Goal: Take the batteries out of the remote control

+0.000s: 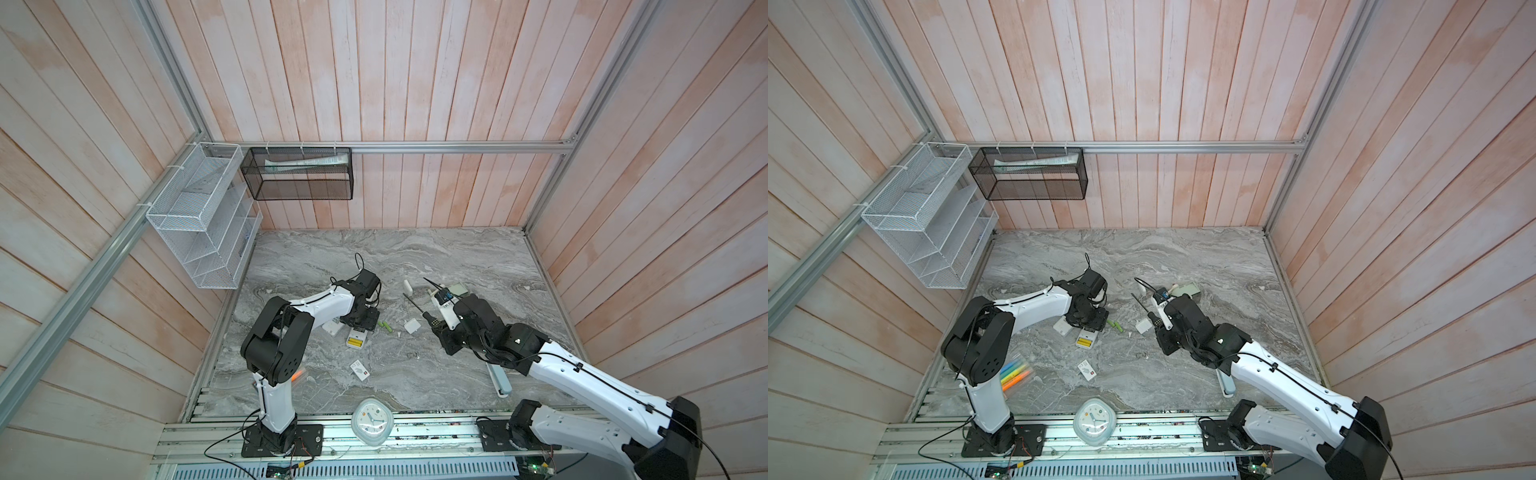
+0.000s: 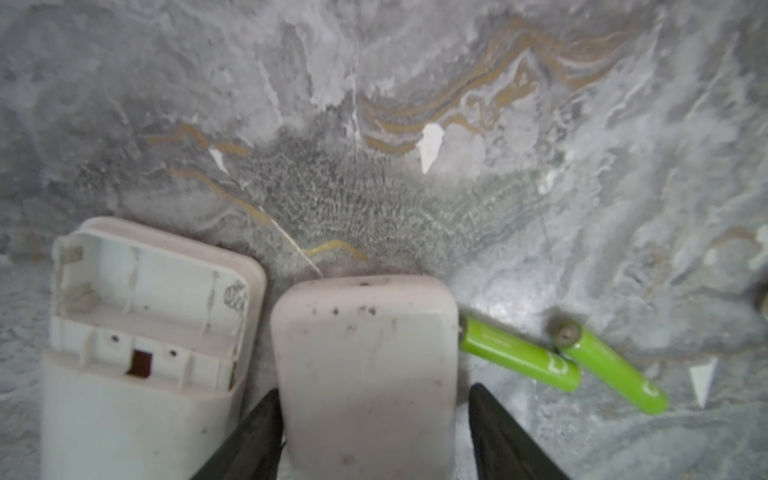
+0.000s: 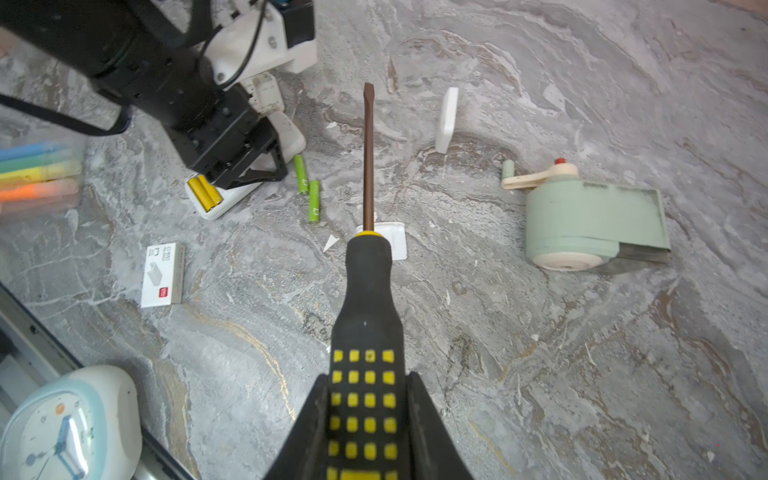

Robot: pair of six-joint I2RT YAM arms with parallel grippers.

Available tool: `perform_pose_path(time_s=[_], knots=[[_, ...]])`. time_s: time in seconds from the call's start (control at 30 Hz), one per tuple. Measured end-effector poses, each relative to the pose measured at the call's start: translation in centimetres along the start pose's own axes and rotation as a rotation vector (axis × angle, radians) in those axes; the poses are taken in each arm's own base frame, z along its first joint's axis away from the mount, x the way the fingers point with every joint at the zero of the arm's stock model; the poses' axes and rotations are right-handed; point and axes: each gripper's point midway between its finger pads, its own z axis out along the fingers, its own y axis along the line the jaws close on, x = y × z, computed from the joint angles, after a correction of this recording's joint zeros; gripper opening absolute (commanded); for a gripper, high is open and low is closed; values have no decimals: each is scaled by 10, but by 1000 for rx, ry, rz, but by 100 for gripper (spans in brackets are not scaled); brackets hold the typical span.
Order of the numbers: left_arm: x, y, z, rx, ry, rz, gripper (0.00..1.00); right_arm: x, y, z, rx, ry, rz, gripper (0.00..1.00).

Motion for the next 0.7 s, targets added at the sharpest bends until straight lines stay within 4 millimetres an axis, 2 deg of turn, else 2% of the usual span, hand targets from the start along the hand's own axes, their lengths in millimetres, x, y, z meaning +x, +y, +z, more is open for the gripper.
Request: perform_pose_path(time_s=[0.17, 0.33, 0.47, 0.57, 0.7], knots=[[-4, 1, 1, 5, -2, -8, 72, 8, 33, 0, -59, 52, -150, 0], [-10, 1, 2, 8, -7, -11, 71, 15, 49, -4, -82, 98, -248, 0], [-11, 1, 3, 9, -8, -11, 69, 14, 62, -8, -108, 105, -308, 0], [-12, 1, 3, 14, -11, -13, 68, 12, 70, -4, -116, 117, -346, 0], [-13, 1, 3, 19, -13, -15, 66, 13, 79, 12, -118, 173, -409, 0]])
